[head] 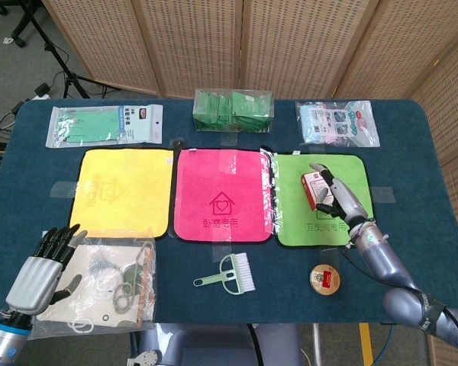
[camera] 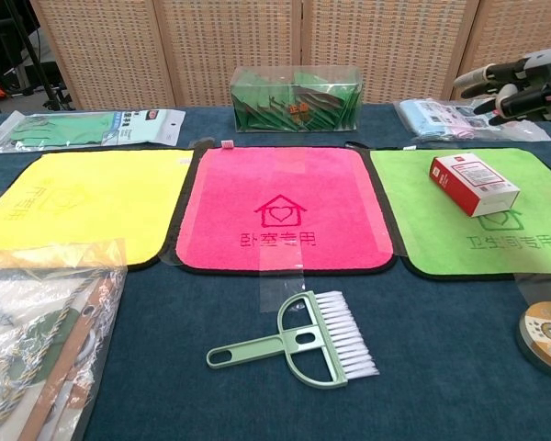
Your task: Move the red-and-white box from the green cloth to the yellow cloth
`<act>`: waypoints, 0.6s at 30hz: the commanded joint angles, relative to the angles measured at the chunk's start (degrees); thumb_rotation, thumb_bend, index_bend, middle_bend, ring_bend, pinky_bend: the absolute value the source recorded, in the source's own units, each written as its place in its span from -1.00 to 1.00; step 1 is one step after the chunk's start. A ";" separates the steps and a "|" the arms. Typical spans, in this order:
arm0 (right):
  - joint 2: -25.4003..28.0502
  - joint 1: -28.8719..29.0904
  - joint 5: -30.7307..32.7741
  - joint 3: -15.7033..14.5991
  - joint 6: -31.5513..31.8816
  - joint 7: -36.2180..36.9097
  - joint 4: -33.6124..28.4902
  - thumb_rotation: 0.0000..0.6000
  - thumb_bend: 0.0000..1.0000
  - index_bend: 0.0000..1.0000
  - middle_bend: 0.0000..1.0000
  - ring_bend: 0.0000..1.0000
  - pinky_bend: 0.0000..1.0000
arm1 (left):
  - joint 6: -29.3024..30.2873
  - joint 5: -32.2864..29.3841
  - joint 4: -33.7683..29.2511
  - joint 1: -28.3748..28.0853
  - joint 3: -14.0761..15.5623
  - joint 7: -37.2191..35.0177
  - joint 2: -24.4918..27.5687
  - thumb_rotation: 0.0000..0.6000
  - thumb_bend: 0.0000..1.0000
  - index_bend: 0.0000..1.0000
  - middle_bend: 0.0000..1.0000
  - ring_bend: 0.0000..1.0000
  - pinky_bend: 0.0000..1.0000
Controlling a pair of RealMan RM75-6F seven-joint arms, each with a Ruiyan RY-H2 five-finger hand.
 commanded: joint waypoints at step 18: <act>-2.90 2.75 5.67 -2.67 -9.43 3.88 15.05 1.00 1.00 -0.89 -1.00 -1.00 -1.00 | -0.83 0.34 0.98 -0.65 0.45 0.19 -0.91 1.00 -0.33 -1.00 -1.00 -1.00 -1.00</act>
